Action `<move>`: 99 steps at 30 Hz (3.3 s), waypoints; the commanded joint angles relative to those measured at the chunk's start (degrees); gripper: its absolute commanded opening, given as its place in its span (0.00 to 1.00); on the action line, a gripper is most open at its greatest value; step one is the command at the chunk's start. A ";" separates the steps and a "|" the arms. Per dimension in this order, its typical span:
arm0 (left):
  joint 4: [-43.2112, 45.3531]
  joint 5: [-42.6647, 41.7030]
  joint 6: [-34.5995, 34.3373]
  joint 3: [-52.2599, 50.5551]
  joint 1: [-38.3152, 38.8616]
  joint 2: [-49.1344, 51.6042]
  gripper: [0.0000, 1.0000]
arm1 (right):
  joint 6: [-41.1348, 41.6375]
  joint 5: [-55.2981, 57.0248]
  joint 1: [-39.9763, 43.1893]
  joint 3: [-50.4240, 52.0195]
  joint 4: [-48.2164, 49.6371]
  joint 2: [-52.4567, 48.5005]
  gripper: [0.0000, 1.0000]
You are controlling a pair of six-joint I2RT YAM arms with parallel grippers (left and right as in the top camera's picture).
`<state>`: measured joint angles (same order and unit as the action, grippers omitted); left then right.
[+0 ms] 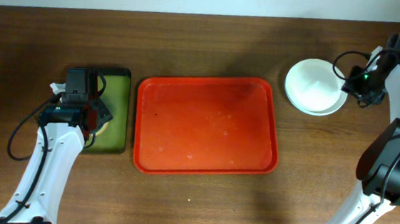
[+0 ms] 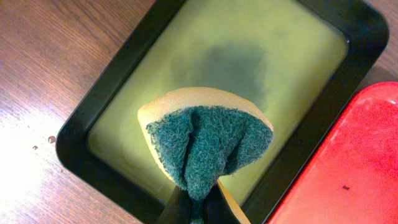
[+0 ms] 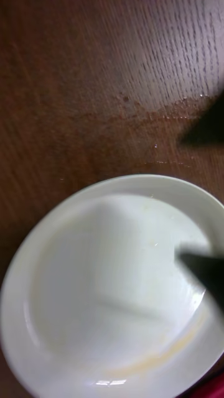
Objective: Clean dirty plates on tray and stack at the side
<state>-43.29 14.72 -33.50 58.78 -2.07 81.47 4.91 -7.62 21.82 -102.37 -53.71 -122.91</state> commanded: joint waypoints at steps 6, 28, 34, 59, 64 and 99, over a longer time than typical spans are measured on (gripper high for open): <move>7.50 0.17 -0.35 -0.68 -0.26 0.90 0.02 | 0.04 -11.34 -1.16 0.79 -1.31 1.92 0.99; 28.37 0.02 8.98 -0.11 -0.70 22.32 0.73 | -3.19 -10.54 -22.82 0.81 -18.64 34.21 0.99; 23.47 -2.71 8.94 0.79 -0.87 11.41 0.75 | -3.21 -9.49 -25.20 0.81 -23.37 43.15 0.99; -10.49 -25.03 11.02 -12.57 -0.72 -35.80 0.99 | -2.71 -9.75 -25.18 26.47 -27.50 82.90 0.99; -10.08 -25.03 8.24 -12.68 -0.72 -35.32 0.99 | -2.71 -9.75 -25.20 26.58 -27.50 82.64 0.99; -10.19 -25.00 8.28 -12.68 -0.72 -35.32 0.99 | -13.92 -3.15 -25.20 53.64 1.79 112.69 0.99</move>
<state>-53.56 -9.67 -24.69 46.63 -2.66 46.17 -7.49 -9.32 -3.11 -58.00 -57.23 -14.92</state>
